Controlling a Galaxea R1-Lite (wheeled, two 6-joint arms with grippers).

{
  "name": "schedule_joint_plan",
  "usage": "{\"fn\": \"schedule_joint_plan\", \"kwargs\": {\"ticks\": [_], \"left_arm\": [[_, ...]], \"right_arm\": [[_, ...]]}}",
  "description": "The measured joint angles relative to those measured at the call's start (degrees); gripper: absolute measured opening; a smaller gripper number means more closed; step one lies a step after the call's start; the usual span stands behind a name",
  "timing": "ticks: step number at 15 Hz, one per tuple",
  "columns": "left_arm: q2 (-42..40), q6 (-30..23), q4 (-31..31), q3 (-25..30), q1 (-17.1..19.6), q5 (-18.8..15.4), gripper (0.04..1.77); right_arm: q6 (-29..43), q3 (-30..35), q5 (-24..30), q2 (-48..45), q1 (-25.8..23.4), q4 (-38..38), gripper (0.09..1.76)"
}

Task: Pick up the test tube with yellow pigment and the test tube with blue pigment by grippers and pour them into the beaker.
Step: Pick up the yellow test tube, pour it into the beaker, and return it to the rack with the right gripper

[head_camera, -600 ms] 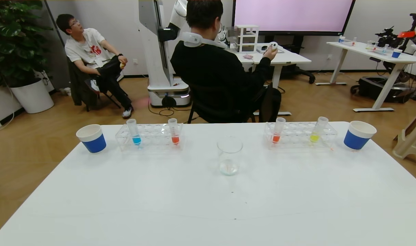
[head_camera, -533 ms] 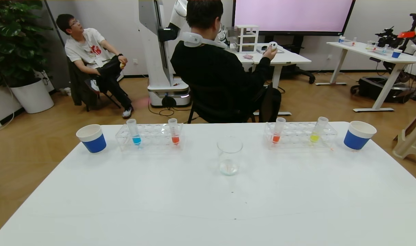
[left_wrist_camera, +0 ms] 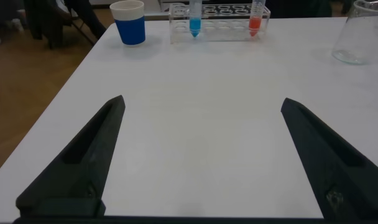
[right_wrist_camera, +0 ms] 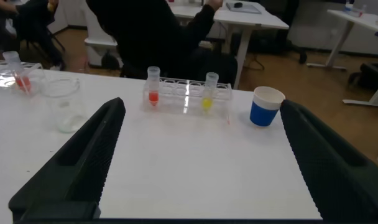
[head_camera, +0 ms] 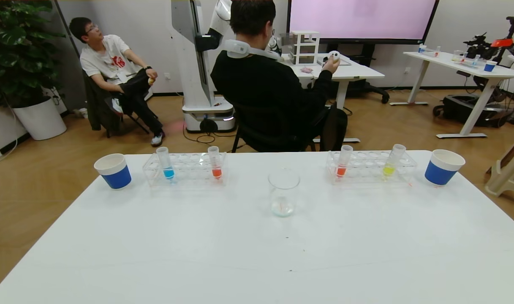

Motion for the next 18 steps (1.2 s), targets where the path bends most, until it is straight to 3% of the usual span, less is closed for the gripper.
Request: {"fn": "schedule_joint_plan", "kwargs": {"ticks": [7, 13, 18], "left_arm": [[0.0, 0.0, 0.0, 0.0, 0.0, 0.0, 1.75], [0.0, 0.0, 0.0, 0.0, 0.0, 0.0, 1.75], [0.0, 0.0, 0.0, 0.0, 0.0, 0.0, 1.75]], "right_arm": [[0.9, -10.3, 2.5, 35.9, -3.2, -21.7, 1.74], [0.9, -12.5, 4.1, 63.9, -6.4, -49.9, 1.74], [0.9, -14.3, 4.1, 81.0, -7.7, -62.0, 1.74]]}}
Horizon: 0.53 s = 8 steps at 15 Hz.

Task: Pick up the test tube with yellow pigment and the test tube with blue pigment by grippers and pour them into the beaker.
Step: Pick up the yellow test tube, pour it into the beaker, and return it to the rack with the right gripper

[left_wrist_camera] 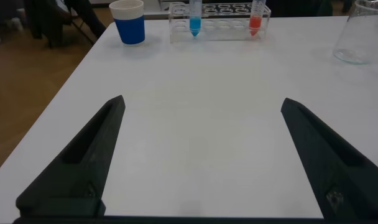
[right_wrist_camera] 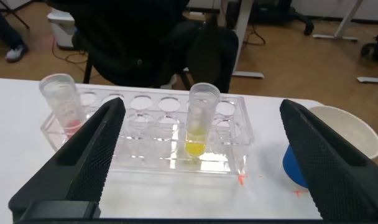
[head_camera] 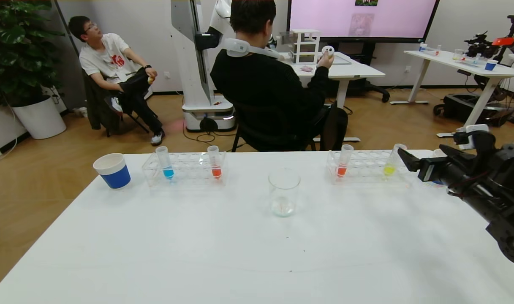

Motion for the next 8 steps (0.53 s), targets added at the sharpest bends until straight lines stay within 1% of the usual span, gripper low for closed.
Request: {"fn": "schedule_joint_plan", "kwargs": {"ticks": [2, 3, 5, 8], "left_arm": [[0.0, 0.0, 0.0, 0.0, 0.0, 0.0, 1.75], [0.0, 0.0, 0.0, 0.0, 0.0, 0.0, 1.75], [0.0, 0.0, 0.0, 0.0, 0.0, 0.0, 1.75], [0.0, 0.0, 0.0, 0.0, 0.0, 0.0, 1.75]], "right_arm": [[1.0, -1.3, -0.2, 5.3, 0.0, -4.3, 1.74], [1.8, -2.1, -0.3, 7.4, 0.1, -4.9, 1.74], [2.3, -3.5, -0.2, 10.3, 0.0, -5.3, 1.74], [2.5, -7.7, 0.0, 13.7, -0.7, -5.3, 1.74]]}}
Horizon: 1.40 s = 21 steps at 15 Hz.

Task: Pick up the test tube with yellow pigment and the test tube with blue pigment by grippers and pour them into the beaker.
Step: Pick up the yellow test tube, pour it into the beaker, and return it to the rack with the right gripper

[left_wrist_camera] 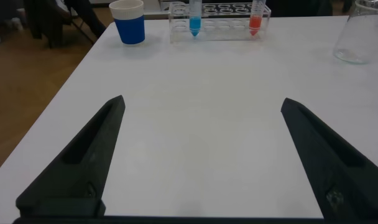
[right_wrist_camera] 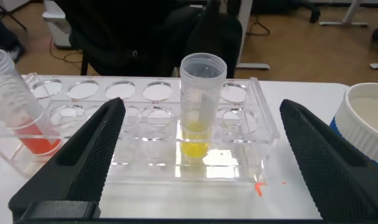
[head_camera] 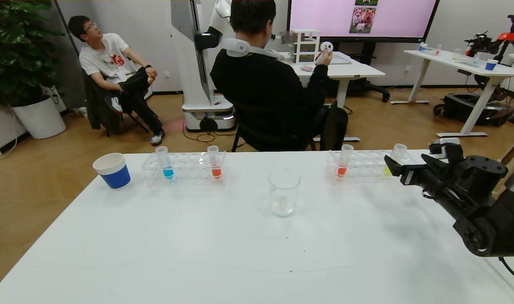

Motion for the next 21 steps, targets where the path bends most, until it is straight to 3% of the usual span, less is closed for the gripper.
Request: {"fn": "schedule_joint_plan", "kwargs": {"ticks": [6, 7, 8, 10, 11, 12, 13, 18, 21], "left_arm": [[0.0, 0.0, 0.0, 0.0, 0.0, 0.0, 1.75], [0.0, 0.0, 0.0, 0.0, 0.0, 0.0, 1.75], [0.0, 0.0, 0.0, 0.0, 0.0, 0.0, 1.75], [0.0, 0.0, 0.0, 0.0, 0.0, 0.0, 1.75], [0.0, 0.0, 0.0, 0.0, 0.0, 0.0, 1.75], [0.0, 0.0, 0.0, 0.0, 0.0, 0.0, 1.75], [0.0, 0.0, 0.0, 0.0, 0.0, 0.0, 1.75], [0.0, 0.0, 0.0, 0.0, 0.0, 0.0, 1.75], [0.0, 0.0, 0.0, 0.0, 0.0, 0.0, 1.75]], "right_arm": [[0.0, -10.4, 0.3, 6.3, 0.3, 0.5, 1.70], [-0.1, -10.8, 0.4, 6.8, 0.3, 0.5, 1.52], [-0.1, -11.1, 0.5, 7.1, 0.4, 0.5, 1.21], [-0.2, -11.4, 0.5, 7.3, 0.6, 0.5, 0.40], [-0.2, -11.5, 0.5, 7.3, 0.8, 0.5, 0.32], [-0.3, -11.5, 0.4, 7.1, 1.0, 0.5, 0.50], [-0.4, -11.5, 0.3, 6.8, 1.2, 0.5, 0.53], [-0.6, -11.2, 0.3, 3.8, 0.9, 0.6, 0.50], [-1.1, -11.6, 0.4, 0.2, 0.7, 5.5, 0.50]]}}
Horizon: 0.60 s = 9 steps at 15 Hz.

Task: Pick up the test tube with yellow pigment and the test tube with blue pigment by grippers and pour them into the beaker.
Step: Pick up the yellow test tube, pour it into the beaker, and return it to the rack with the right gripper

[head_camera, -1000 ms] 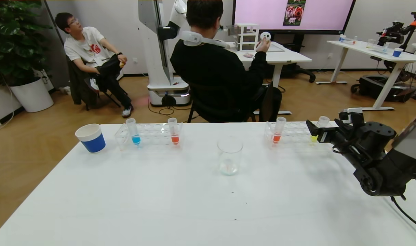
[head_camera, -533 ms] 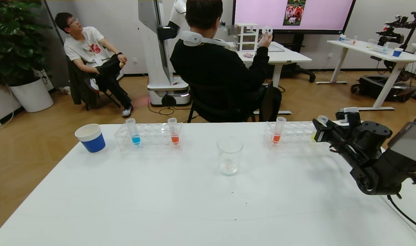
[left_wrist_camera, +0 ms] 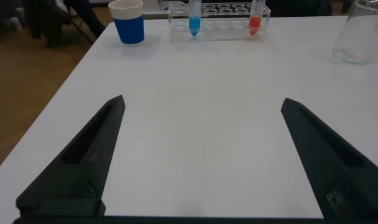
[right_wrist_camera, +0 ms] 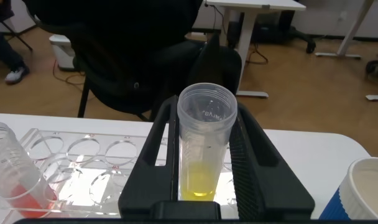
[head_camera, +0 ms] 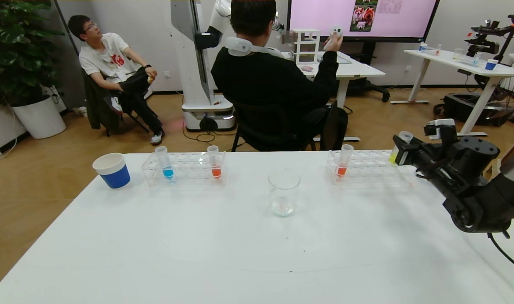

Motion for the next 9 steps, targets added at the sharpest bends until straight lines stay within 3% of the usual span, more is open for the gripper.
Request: {"fn": "schedule_joint_plan", "kwargs": {"ticks": [9], "left_arm": [[0.0, 0.0, 0.0, 0.0, 0.0, 0.0, 1.75]], "right_arm": [[-1.2, -3.0, -0.2, -4.7, -0.1, 5.9, 0.50]]}}
